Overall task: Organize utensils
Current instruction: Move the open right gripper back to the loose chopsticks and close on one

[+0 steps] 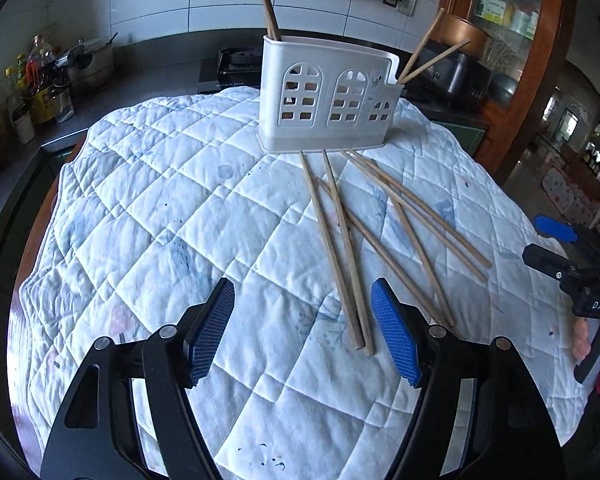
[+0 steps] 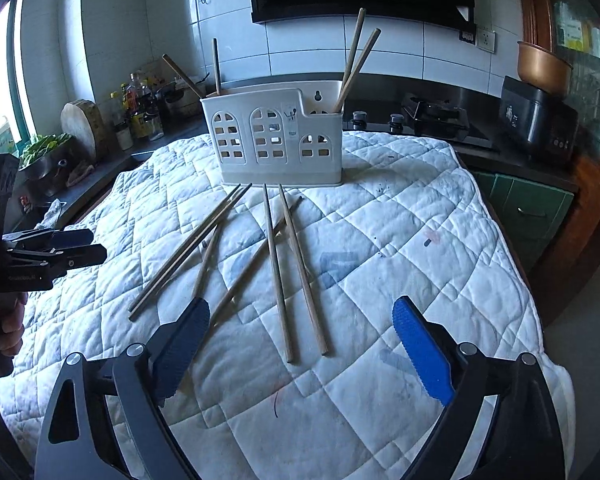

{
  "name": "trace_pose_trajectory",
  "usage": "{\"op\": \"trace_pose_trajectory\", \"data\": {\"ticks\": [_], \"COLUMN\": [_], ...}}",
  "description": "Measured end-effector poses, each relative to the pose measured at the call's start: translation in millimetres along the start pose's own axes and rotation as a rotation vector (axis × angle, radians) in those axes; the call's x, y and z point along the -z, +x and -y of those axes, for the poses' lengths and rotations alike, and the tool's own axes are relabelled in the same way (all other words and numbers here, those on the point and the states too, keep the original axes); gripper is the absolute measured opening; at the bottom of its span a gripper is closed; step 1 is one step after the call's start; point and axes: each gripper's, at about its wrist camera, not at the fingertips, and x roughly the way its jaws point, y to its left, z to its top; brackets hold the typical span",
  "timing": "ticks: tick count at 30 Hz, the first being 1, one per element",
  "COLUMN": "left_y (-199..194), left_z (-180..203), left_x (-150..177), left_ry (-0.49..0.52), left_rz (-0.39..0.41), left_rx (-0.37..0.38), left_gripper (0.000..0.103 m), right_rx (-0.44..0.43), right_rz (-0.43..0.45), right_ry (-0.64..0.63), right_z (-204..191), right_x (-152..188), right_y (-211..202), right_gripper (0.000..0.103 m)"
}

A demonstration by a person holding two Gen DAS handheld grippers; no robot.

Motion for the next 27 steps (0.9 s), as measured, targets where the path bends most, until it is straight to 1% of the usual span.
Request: {"op": "trace_pose_trajectory", "data": {"ticks": [3,8,13,15,17,18,19,21,23,24,26,27], "left_y": [5.0,8.5,12.3,13.3,13.7,13.6,13.5,13.4,12.9,13.0,13.4,14.2], "left_z": [-1.3,-7.9,-15.7,-17.7,-18.4,-18.7,-19.1,-21.0,-21.8,-21.8,-20.2,-18.8], "left_x": [5.6,10.9,14.4,15.1,16.0,16.2,16.3,16.2,15.8,15.3,14.5,14.1], "left_ry": [-0.010,-0.038,-0.068,-0.077,-0.076,-0.077,-0.079,-0.088,-0.091,-0.089,-0.082,-0.078], "left_rz": [-0.013,-0.015,-0.027,-0.028,-0.028,-0.027,-0.027,-0.026,-0.022,-0.021,-0.021,-0.022], "left_rx": [-0.021,-0.022,-0.024,-0.021,-0.026,-0.026,-0.026,-0.024,-0.028,-0.028,-0.024,-0.023], "left_gripper": [0.071,0.071,0.071,0.071,0.071,0.071,0.071,0.071,0.071,0.071,0.071,0.071], "right_rx": [0.006,0.010,0.002,-0.009,-0.019,-0.019,-0.019,-0.028,-0.032,-0.030,-0.031,-0.032], "right_rz": [-0.020,-0.063,-0.082,-0.090,-0.098,-0.101,-0.103,-0.114,-0.125,-0.129,-0.138,-0.139], "right_ry": [-0.001,-0.004,0.006,0.011,0.018,0.019,0.021,0.031,0.034,0.031,0.022,0.019], "right_z": [3.1,8.0,12.8,14.1,15.7,16.4,17.3,20.5,22.2,21.5,20.7,20.2], "right_x": [4.5,10.1,9.8,8.5,6.8,6.2,5.5,4.7,4.4,4.7,4.7,4.6], "right_y": [8.2,25.1,36.4,40.4,44.7,46.6,48.3,52.7,56.8,58.0,61.5,62.9], "right_gripper": [0.090,0.090,0.090,0.085,0.077,0.075,0.072,0.064,0.053,0.050,0.038,0.036]}}
